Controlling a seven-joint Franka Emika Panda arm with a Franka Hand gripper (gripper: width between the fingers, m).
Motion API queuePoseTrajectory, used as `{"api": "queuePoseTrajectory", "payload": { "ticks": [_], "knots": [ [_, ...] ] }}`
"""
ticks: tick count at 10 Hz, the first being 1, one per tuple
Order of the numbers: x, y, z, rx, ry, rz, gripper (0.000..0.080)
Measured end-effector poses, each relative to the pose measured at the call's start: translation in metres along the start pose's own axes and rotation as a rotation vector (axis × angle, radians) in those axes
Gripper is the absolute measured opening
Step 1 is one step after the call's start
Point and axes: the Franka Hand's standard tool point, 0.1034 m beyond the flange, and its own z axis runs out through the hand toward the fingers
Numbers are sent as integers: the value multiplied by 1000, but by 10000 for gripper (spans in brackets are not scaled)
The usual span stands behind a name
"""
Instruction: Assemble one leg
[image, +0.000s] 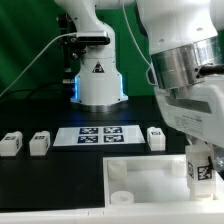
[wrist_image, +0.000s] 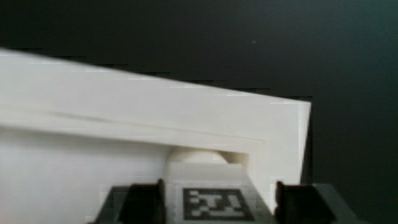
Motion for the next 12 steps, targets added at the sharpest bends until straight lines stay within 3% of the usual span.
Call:
{"api": "queuePoseTrajectory", "payload": {
  "ticks": [2,4,5,6,7,9,12],
  "knots": [
    [0,-1,0,3,0,13,300],
    [0,0,1,1,0,-22,546],
    [2,3,2,-22,3,-188,546],
    [7,10,3,-71,-1,-371,628],
    [11,13,1,-130,5,-535,643],
    [14,11,2,-209,16,-830,648],
    [15,10,2,-206,-3,-1053,648]
  ]
}}
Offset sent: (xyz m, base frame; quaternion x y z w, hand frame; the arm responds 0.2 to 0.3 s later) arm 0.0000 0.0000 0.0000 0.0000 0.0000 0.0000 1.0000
